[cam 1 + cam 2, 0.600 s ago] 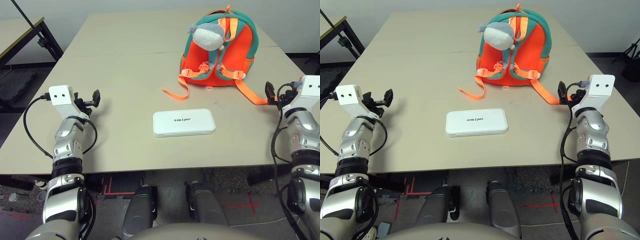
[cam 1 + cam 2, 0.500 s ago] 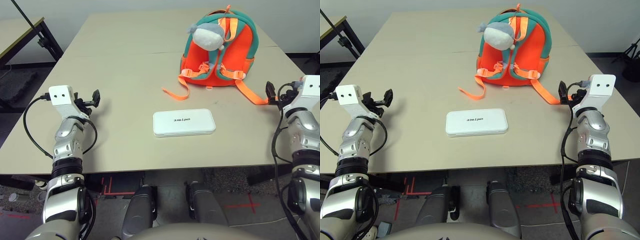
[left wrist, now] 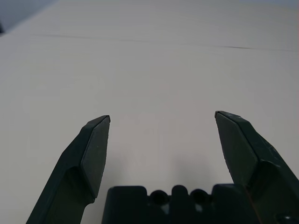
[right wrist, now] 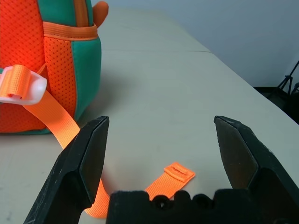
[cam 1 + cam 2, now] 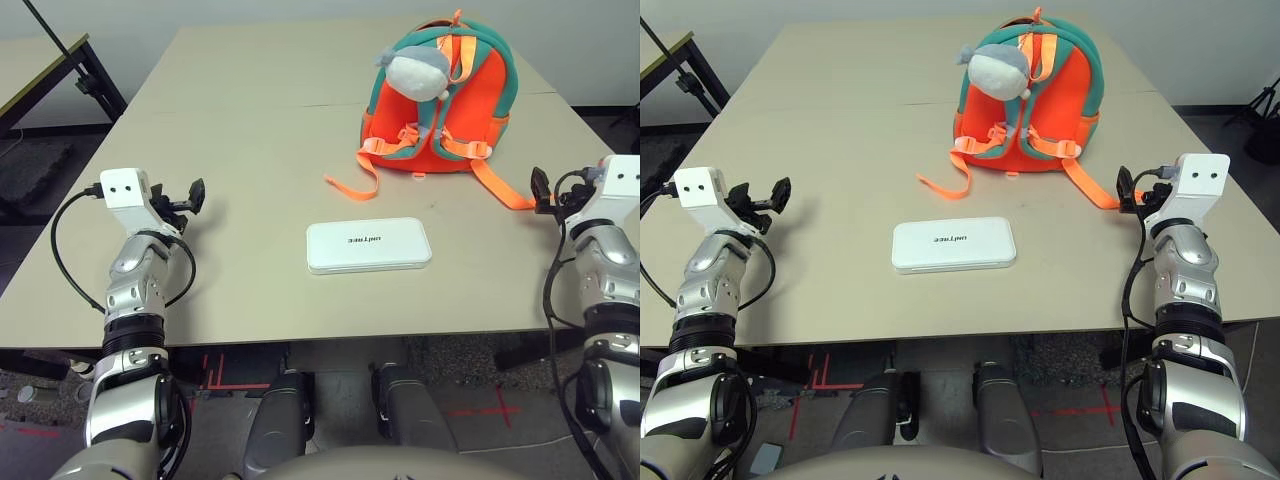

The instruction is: Put the pencil case into the backpack and zip it.

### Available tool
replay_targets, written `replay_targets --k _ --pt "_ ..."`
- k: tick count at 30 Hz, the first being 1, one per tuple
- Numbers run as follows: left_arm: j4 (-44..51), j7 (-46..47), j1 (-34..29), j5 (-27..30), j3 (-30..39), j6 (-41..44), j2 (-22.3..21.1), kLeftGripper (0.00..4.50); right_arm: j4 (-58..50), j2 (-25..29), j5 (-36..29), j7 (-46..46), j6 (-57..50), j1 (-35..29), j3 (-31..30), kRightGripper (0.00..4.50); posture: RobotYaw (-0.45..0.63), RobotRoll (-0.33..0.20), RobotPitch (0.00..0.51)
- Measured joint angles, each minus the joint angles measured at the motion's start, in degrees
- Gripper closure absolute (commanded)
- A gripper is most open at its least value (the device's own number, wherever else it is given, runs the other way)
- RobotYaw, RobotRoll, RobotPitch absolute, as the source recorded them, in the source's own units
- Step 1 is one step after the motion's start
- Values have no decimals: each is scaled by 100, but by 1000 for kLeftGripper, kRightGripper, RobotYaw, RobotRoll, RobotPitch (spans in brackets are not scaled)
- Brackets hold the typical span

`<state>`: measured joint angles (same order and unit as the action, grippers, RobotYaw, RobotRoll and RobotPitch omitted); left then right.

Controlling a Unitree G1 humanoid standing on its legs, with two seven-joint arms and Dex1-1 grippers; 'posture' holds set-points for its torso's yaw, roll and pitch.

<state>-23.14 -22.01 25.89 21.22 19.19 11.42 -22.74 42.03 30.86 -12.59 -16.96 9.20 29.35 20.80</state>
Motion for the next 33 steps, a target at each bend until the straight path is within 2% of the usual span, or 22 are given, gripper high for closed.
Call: replay_targets --k 4,9,13,18,23,33 --pt "705 -350 30 604 -85 1131 13 0 -104 6 -1 -18 -3 -58 3 20 -155 0 114" --pt "1366 -584 85 1572 -138 3101 -48 0 -157 6 -1 -6 -10 -119 6 20 -162 0 106" --pt "1357 -445 386 2370 15 5059 -125 0 -160 6 28 2 -13 -115 -13 20 -168 0 104" --pt "1053 -338 673 2949 408 6813 -192 0 -192 5 95 -19 -15 -118 -80 20 -180 0 96" --pt "614 -288 744 3039 691 7538 -78 0 -387 -4 130 -16 -15 -164 -155 20 -185 0 95" --pt "-15 -291 819 2798 639 7418 138 0 -472 -28 154 25 -62 -276 -210 20 -207 0 92"
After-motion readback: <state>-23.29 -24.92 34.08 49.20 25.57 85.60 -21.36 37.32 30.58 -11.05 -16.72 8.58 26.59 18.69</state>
